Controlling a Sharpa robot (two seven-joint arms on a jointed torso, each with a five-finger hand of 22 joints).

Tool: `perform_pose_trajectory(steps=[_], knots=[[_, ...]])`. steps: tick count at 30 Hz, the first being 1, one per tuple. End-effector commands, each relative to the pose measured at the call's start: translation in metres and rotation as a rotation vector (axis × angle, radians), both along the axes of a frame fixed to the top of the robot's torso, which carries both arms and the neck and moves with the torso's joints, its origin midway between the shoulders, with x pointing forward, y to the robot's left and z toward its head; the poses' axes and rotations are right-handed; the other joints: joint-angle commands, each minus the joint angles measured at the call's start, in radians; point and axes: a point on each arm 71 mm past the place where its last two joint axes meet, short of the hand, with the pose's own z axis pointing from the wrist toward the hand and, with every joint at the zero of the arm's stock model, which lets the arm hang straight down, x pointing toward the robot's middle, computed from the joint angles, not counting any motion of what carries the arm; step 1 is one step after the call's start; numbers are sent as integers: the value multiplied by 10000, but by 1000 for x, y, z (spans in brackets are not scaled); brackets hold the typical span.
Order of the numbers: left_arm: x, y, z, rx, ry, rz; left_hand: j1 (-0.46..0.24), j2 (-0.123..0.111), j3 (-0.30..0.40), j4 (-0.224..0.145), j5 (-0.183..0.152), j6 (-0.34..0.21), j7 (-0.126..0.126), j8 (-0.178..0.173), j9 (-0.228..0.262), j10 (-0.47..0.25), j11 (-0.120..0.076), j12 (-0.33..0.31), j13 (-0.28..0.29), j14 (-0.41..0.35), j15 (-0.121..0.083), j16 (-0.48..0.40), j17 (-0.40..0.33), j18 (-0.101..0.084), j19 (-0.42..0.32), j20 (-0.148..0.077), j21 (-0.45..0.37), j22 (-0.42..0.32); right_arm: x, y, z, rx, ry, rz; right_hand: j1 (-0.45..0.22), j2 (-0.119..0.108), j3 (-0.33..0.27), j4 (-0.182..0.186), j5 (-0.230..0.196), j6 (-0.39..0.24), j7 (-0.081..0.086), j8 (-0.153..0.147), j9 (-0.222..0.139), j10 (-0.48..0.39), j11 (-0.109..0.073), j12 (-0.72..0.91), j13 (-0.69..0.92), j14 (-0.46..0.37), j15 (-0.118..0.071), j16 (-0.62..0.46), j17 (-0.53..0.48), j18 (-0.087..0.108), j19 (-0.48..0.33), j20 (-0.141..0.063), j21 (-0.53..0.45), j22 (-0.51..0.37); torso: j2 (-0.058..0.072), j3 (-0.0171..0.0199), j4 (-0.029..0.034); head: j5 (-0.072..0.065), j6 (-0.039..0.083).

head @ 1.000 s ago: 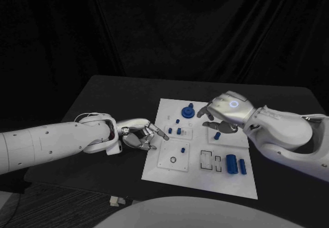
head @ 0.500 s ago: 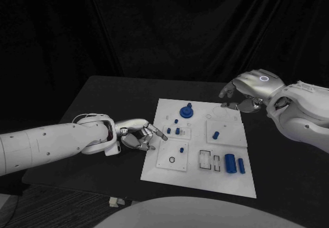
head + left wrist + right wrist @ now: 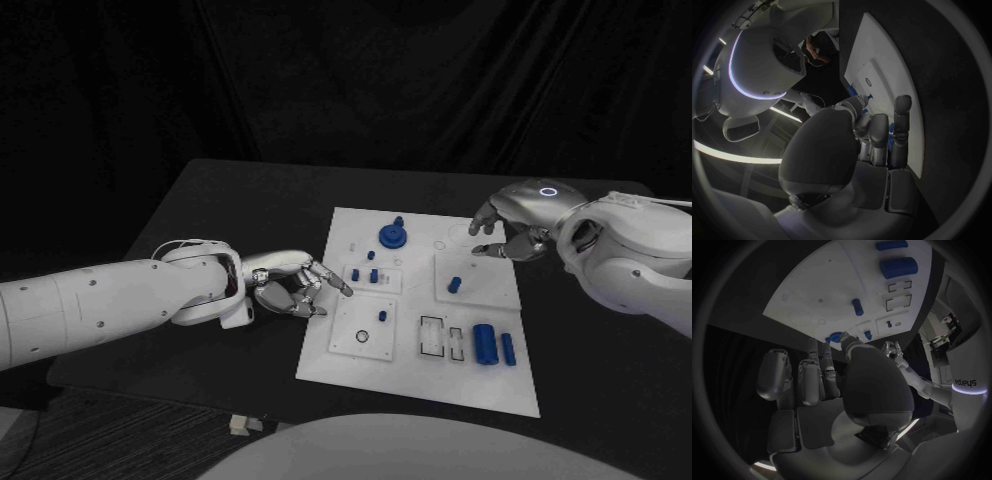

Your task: Assemble the parts on the task board

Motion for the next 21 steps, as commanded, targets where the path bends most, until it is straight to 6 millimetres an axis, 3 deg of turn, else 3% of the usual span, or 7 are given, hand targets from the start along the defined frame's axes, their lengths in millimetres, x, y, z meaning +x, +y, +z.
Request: perform_pose_trajectory(steps=[1, 12, 15, 21], knots=[[-1, -2, 1, -199, -71, -61, -71, 48, 15, -35, 47, 53, -7, 50, 13, 40, 7, -10, -14, 18, -26, 21, 4, 180, 21, -33, 41, 555, -4, 0, -12, -57, 737, -204, 89, -12, -73, 9, -19, 1, 112, -93, -41, -144, 27, -86, -71, 551, 114, -102, 726, 146, -84, 2, -129, 1521, -3, 2, -8, 16, 3], [-1, -2, 1, -201, -57, -80, -71, 48, 15, -35, 47, 53, -7, 50, 13, 40, 7, -10, -14, 18, -26, 21, 4, 180, 21, -33, 41, 555, -11, 7, -28, 160, 1095, 145, 199, -70, -185, 30, -36, -205, 391, -230, -213, -320, 104, -184, -292, 496, 171, -186, 617, 182, -175, 54, -375, 1477, -1, 3, -9, 12, 3], [-1, -2, 1, -201, -55, -80, -74, 51, 23, -41, 51, 55, -23, 47, 11, 28, 6, -25, -25, 3, -26, 4, -17, 184, 7, -34, 19, 549, -12, 10, -31, 188, 1170, 259, 382, -83, -197, -7, -36, -282, 553, -261, -290, -368, 113, -200, -394, 458, 184, -257, 533, 210, -233, 71, -539, 1445, -2, 2, -7, 20, 3], [-1, -2, 1, -195, -44, -80, -74, 51, 23, -41, 51, 55, -23, 47, 11, 28, 6, -25, -25, 3, -26, 4, -17, 184, 7, -34, 19, 549, -14, 13, -34, 218, 1282, 406, 480, -100, -216, -16, -34, -373, 596, -288, -351, -410, 124, -207, -461, 429, 196, -303, 479, 225, -268, 82, -632, 1428, -3, 2, -7, 38, 3]])
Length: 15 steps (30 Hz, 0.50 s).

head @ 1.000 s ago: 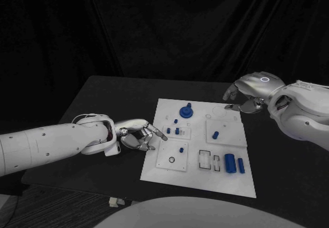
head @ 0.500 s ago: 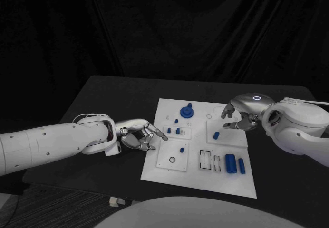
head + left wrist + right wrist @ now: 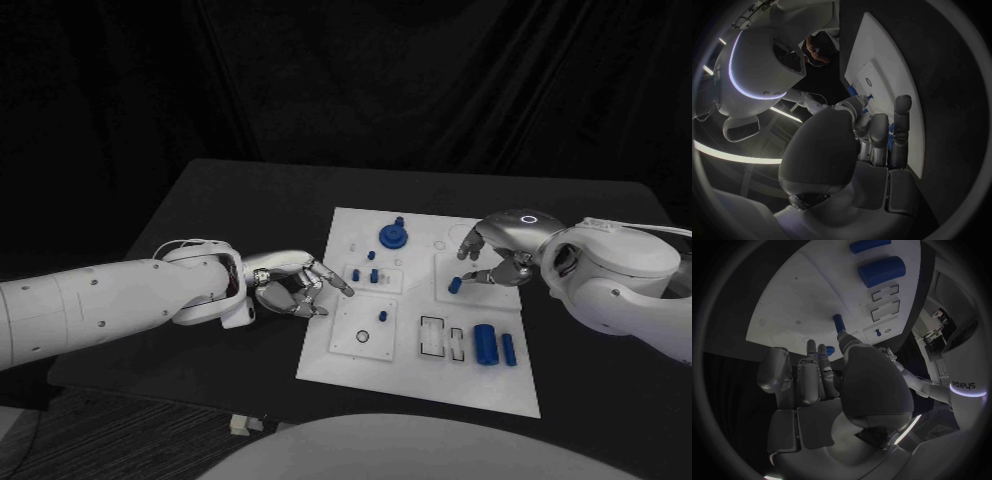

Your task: Assemble the parts on the task board

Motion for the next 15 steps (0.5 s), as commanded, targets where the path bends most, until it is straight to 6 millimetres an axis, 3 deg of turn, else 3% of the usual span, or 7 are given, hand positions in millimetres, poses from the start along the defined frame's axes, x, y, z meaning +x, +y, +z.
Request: perform_pose_trajectory(steps=[1, 15], knots=[[-1, -2, 1, -182, -37, -70, -74, 51, 24, -41, 51, 56, -23, 47, 13, 29, 5, -25, -9, 3, -27, 4, -17, 184, 7, -34, 19, 550, -2, 2, -3, 37, 162, 176, 122, -38, -70, -7, -35, -27, 33, -63, -21, -70, 17, -38, -23, 430, 61, -52, 459, 72, -70, 12, -104, 1422, 0, -1, 2, 6, 0], [-1, -2, 1, -183, -23, -91, -74, 51, 24, -41, 51, 56, -23, 47, 13, 29, 5, -25, -9, 3, -27, 4, -17, 184, 7, -34, 19, 550, -6, 7, -17, -5, 581, 326, 792, 24, 31, -251, 70, -316, -22, -27, -245, -284, 57, -22, -301, 318, 106, -199, 256, 136, -204, 61, -524, 1352, -1, 1, 0, 49, 0]])
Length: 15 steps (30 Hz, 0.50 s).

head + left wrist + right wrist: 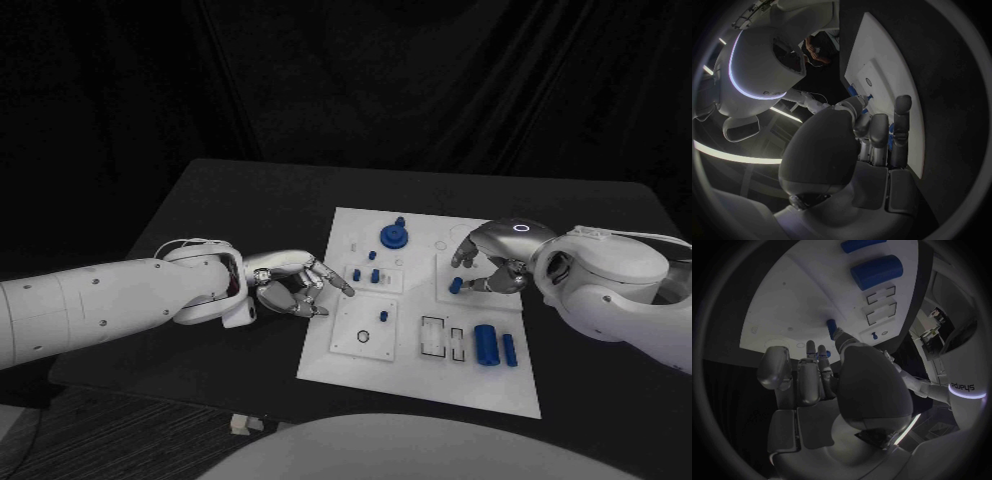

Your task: Assemble the parts on the task board

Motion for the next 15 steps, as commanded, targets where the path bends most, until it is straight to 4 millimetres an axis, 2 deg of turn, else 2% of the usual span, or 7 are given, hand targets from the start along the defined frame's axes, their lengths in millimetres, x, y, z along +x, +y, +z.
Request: perform_pose_trajectory(steps=[1, 5, 8, 13, 15], knots=[[-1, -2, 1, -181, -21, -88, -74, 51, 24, -41, 51, 56, -23, 47, 14, 29, 5, -25, -9, 3, -26, 4, -9, 184, 7, -34, 19, 552, -2, 1, -5, -43, 210, 130, 185, 34, 40, -95, 96, -72, 5, 19, -24, -72, -12, -16, -41, 285, 80, -53, 250, 140, -100, 24, -112, 1350, 0, 2, -2, 21, -1], [-1, -2, 1, -177, -15, -88, -74, 51, 24, -41, 51, 56, -23, 47, 14, 29, 5, -25, -9, 3, -26, 4, -9, 184, 7, -34, 19, 552, -3, 2, -9, 38, 229, 174, 370, 76, 148, -215, 531, 40, 3, 105, -53, -43, -4, 64, -135, 263, 83, -47, 221, 150, -114, 34, -200, 1349, 3, 2, -1, 17, -1], [-1, -2, 1, -176, -13, -90, -74, 51, 24, -41, 51, 56, -23, 47, 14, 29, 5, -25, -9, 3, -26, 4, -9, 184, 7, -34, 19, 552, -2, 3, -10, 126, 194, 207, 478, 93, 277, -304, 1046, 115, 18, 161, -75, 43, 10, 161, -210, 258, 89, -18, 215, 149, -100, 35, -222, 1363, 1, 2, -2, 13, -1], [-1, -2, 1, -178, -10, -99, -74, 51, 24, -41, 51, 56, -23, 47, 14, 29, 5, -25, -9, 3, -26, 4, -9, 184, 7, -34, 19, 552, -2, 5, -11, 212, 165, 274, 533, 97, 423, -369, 1373, 251, 15, 243, -70, 146, 6, 253, -280, 261, 86, 16, 218, 144, -74, 33, -211, 1381, 2, 0, 0, 11, -1], [-1, -2, 1, -179, -9, -102, -74, 51, 24, -41, 51, 56, -23, 47, 14, 29, 5, -25, -9, 3, -26, 4, -9, 184, 7, -34, 19, 552, -2, 5, -12, 233, 174, 309, 594, 103, 601, -434, 1557, 465, -20, 372, -12, 390, -6, 401, -319, 261, 74, 36, 212, 141, -59, 28, -212, 1391, 0, 0, 0, 14, -1]])
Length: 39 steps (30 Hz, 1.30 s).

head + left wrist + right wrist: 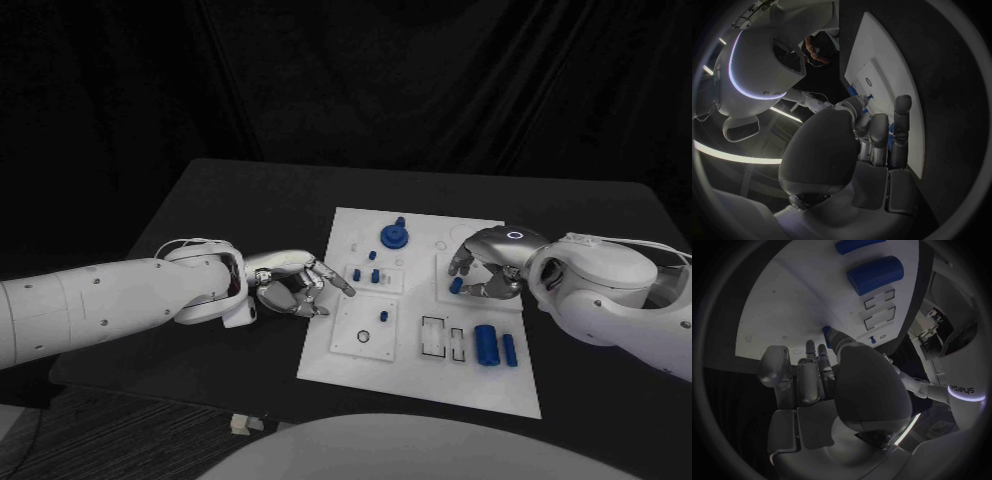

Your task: Assemble the parts on the task board

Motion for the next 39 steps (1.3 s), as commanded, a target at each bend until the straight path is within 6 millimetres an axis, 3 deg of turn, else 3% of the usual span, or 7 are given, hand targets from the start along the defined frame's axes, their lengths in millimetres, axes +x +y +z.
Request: perform_pose_trajectory(steps=[1, 10, 16, 19, 25, 34, 39], knots=[[-1, -2, 1, -178, -8, -96, -74, 51, 24, -42, 51, 56, -23, 47, 15, 30, 4, -26, -11, 3, -27, 4, -9, 184, 7, -34, 19, 553, -1, 2, -1, 192, -66, 174, 77, -4, 198, -33, 138, 208, -8, 128, 63, 242, -25, 152, -42, 299, 35, 86, 218, 140, -13, -12, -18, 1401, 0, 0, 1, 4, -1], [-1, -1, 1, -164, -3, -80, -74, 51, 24, -42, 51, 56, -23, 47, 15, 30, 4, -26, -11, 3, -27, 4, -9, 184, 7, -34, 19, 553, -2, 6, -5, 511, -162, 364, 50, -6, 430, -66, 94, 572, -2, 354, 205, 590, -69, 346, -116, 323, -2, 143, 235, 126, 44, -46, 55, 1427, 0, 0, 2, 23, -1], [0, -1, 1, -162, 0, -83, -74, 51, 24, -42, 51, 56, -23, 47, 15, 30, 4, -26, -11, 3, -27, 4, -9, 184, 7, -34, 19, 553, -2, 7, -4, 785, -343, 459, 134, 101, 633, -213, 25, 1353, 43, 848, 557, 1193, -190, 689, -117, 334, -78, 166, 218, 110, 101, -111, 146, 1455, 1, 0, 0, 19, -1], [0, -2, 1, -162, 4, -88, -90, 62, 50, -53, 59, 89, -58, 38, 13, 20, 4, -43, -19, -14, -27, -16, -33, 185, -3, -36, 17, 550, -3, 7, -3, 866, -398, 489, 149, 104, 657, -247, 46, 1413, 63, 896, 611, 1248, -207, 719, -125, 329, -88, 157, 203, 106, 106, -121, 158, 1459, 3, 0, 1, 22, -1], [0, -1, 0, -147, 22, -87, -94, 67, 55, -53, 60, 171, -58, 46, 20, 28, 5, -37, -13, -13, -27, -15, -32, 186, -7, -36, 12, 549, -4, 6, -2, 982, -488, 490, 334, 192, 795, -535, 211, 2007, 172, 1320, 1010, 1667, -341, 933, -133, 322, -151, 134, 146, 93, 136, -188, 214, 1477, 0, 0, -1, 32, -1], [0, -1, 0, -132, 34, -75, -109, 75, 63, -51, 61, 292, -43, 66, 33, 30, 4, -37, -11, -16, -26, -19, -37, 185, -8, -37, 16, 549, -9, 2, 7, 1198, -681, 431, 498, 210, 888, -772, 361, 2128, 273, 1444, 1216, 1877, -388, 1008, -161, 301, -106, 72, 59, 80, 143, -175, 235, 1484, -2, 0, 0, 64, -1], [0, -1, 0, -124, 35, -68, -109, 75, 63, -51, 61, 292, -43, 66, 33, 30, 4, -37, -11, -16, -26, -19, -37, 185, -8, -37, 16, 549, -10, 0, 25, 1278, -950, 392, 506, 200, 896, -803, 361, 2146, 289, 1461, 1251, 1905, -382, 1009, -172, 270, -87, -9, -33, 88, 120, -164, 180, 1471, 0, 0, 2, 66, -1]])
